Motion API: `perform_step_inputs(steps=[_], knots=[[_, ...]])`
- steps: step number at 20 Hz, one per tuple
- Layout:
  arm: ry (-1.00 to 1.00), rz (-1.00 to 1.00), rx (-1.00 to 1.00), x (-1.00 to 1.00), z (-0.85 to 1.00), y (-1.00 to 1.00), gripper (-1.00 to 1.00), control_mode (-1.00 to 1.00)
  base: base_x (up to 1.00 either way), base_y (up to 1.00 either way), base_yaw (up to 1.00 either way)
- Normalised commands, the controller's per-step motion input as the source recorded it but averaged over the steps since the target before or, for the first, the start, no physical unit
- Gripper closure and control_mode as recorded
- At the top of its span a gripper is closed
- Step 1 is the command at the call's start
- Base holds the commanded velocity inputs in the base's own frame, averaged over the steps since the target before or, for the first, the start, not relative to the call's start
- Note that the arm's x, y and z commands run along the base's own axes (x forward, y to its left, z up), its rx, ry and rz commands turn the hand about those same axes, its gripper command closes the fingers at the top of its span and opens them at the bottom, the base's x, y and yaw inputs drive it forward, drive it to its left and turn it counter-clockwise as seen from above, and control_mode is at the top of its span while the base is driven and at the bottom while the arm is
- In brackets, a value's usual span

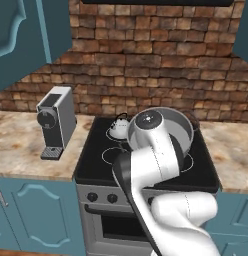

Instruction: Pick the kettle from the cabinet and place it on a stove burner. Then pick the pot from the counter and place it on another stove burner. Finally, turn both burners on.

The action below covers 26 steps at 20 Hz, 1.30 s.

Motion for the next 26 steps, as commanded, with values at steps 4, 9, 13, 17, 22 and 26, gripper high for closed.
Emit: perform_step_inputs(steps=[4,9,13,17,22,26], knots=[[0.05,0.06,0.01,0.23,-0.15,0.0,1.0,-1.0,0.0,0.0,0.0],[0.05,0.05,0.04,0.41,-0.2,0.11,1.0,-1.0,0.0,0.0,0.0],[0.07,0.05,0.03,0.33,-0.19,0.14,1.0,-1.0,0.0,0.0,0.0],[0.08,0.06,0.0,0.16,-0.15,0.05,1.0,-1.0,0.0,0.0,0.0],[0.11,0.03,0.0,0.37,-0.23,0.15,1.0,-1.0,0.0,0.0,0.0],[0.11,0.01,0.0,0.37,-0.27,0.2,1.0,-1.0,0.0,0.0,0.0]])
